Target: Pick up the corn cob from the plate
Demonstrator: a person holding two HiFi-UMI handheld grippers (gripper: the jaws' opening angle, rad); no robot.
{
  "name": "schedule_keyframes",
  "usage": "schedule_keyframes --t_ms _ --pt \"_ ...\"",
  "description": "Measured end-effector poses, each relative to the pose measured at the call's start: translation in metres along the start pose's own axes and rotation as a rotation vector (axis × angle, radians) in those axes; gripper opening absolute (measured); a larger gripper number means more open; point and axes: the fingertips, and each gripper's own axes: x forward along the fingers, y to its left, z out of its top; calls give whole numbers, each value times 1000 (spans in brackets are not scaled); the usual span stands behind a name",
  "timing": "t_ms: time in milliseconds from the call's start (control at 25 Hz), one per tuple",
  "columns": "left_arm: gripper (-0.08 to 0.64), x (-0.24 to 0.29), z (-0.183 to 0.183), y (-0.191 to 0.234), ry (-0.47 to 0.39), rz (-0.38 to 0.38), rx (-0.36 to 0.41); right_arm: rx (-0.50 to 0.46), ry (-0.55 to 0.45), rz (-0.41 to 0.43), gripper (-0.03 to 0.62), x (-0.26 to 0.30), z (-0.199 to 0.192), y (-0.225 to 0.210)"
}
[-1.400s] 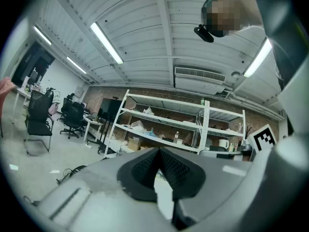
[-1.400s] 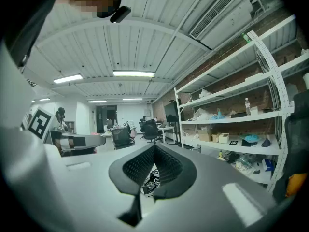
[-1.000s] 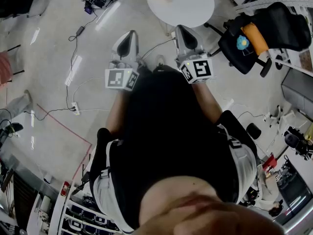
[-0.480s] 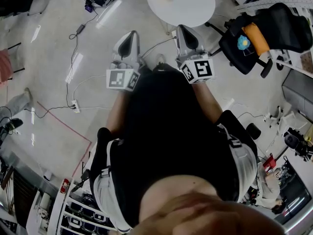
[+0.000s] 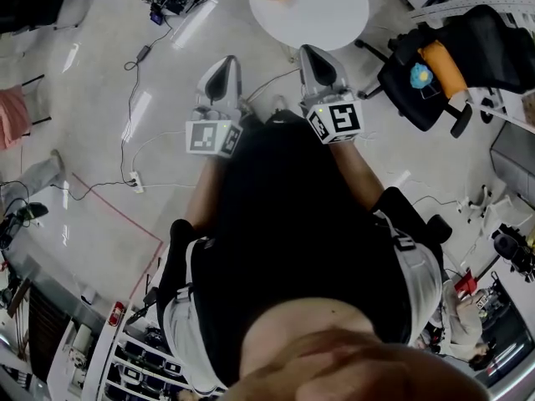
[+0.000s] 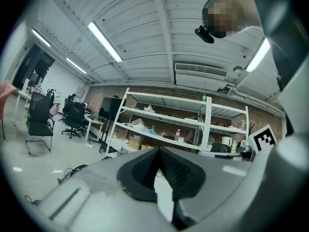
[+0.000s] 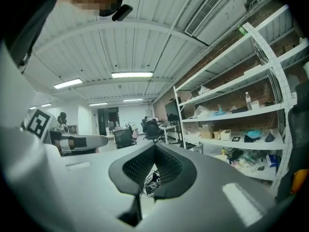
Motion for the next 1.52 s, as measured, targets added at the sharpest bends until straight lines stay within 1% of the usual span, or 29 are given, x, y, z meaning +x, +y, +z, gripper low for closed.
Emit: schedule_keyframes --t_ms 200,320,480,600,760,1000,1240,1520 --pt "3 13 1 -10 1 23 4 14 3 18 8 -1 2 -15" --pt "3 18 0 -15 -4 43 10 5 5 35 8 1 1 -26" --pt "3 21 -2 -12 2 62 6 20 7 28 8 8 0 -34" --pt "3 30 0 -5 8 59 0 26 8 22 8 18 1 -37" --pt "3 46 1 11 5 35 -4 18 8 7 8 36 0 -40" --pt "2 77 8 40 2 -18 -11 0 -6 -47 8 70 5 -44" --pt "3 112 15 80 17 -76 2 1 -1 -93 8 116 7 -49" --pt "2 145 25 133 42 -116 -12 2 12 -156 8 171 9 -46"
